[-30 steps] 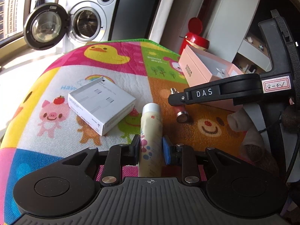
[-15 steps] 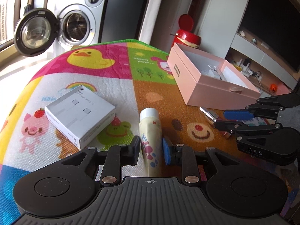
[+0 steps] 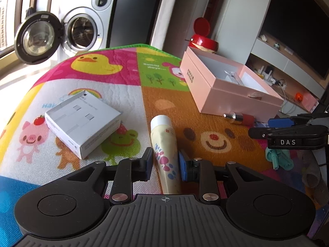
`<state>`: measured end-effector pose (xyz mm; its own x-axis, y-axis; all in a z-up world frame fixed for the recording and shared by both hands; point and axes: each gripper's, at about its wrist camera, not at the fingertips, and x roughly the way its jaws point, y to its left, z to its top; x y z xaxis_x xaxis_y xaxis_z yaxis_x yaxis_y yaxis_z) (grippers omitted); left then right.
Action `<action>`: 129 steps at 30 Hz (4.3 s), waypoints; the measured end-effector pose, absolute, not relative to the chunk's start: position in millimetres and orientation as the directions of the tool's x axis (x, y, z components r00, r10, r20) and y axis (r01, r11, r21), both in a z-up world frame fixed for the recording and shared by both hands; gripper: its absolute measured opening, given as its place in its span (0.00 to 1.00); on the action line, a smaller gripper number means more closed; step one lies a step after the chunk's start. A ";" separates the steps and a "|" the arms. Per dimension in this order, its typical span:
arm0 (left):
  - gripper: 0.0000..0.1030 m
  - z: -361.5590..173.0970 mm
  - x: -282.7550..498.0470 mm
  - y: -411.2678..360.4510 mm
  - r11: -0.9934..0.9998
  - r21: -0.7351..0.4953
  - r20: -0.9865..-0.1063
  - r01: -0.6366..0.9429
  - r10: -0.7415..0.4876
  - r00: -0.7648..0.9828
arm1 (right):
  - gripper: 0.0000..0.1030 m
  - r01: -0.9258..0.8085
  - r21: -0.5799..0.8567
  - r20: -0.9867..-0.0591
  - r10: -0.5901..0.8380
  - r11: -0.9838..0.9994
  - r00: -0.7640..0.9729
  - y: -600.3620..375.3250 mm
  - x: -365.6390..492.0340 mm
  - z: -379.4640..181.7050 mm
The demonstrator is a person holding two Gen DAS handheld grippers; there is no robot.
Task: Organize rigid objects
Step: 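Grasp the red-and-silver vial with the right gripper while the left holds the cream tube, then carry the vial and cream tube into the pink box and open both grippers, then grasp the white USB-C cable box with the left gripper while the right reaches toward the green crank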
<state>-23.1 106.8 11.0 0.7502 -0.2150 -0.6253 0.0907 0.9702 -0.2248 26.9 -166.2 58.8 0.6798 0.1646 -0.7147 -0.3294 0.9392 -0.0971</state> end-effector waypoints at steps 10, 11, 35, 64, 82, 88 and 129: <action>0.28 9.7 -25.4 105.6 0.972 -0.217 -0.618 0.089 -0.207 0.758 | 0.76 -0.205 0.104 -0.723 0.215 0.973 0.657 -147.0 55.9 45.1; 0.28 9.5 -25.5 105.8 0.972 -0.219 -0.619 0.086 -0.206 0.758 | 0.77 -0.201 0.098 -0.722 0.209 0.975 0.660 -144.1 58.1 44.9; 0.29 18.2 16.9 104.0 0.969 -0.246 -0.694 0.031 -0.199 0.692 | 0.76 -0.387 -0.110 -0.628 0.238 0.915 0.741 -144.1 -31.3 55.2; 0.29 191.8 62.6 -12.0 0.895 -0.052 -0.361 0.442 -0.430 0.828 | 0.76 -0.305 -0.124 -0.376 0.240 0.944 0.895 -240.1 -91.9 152.4; 0.30 55.4 -5.6 50.2 0.890 -0.221 -0.550 0.398 -0.451 0.703 | 0.76 -0.275 -0.007 -0.469 0.240 0.961 0.850 -246.0 -17.6 149.1; 0.30 24.5 -30.3 69.2 0.929 -0.173 -0.632 0.328 -0.360 0.686 | 0.77 -0.299 0.081 -0.494 0.299 0.951 0.816 -219.6 77.8 191.0; 0.32 37.2 -27.0 112.7 0.991 -0.032 -0.569 0.127 -0.122 0.813 | 0.80 -0.266 0.199 -0.664 0.329 0.943 0.671 -220.8 -44.1 39.2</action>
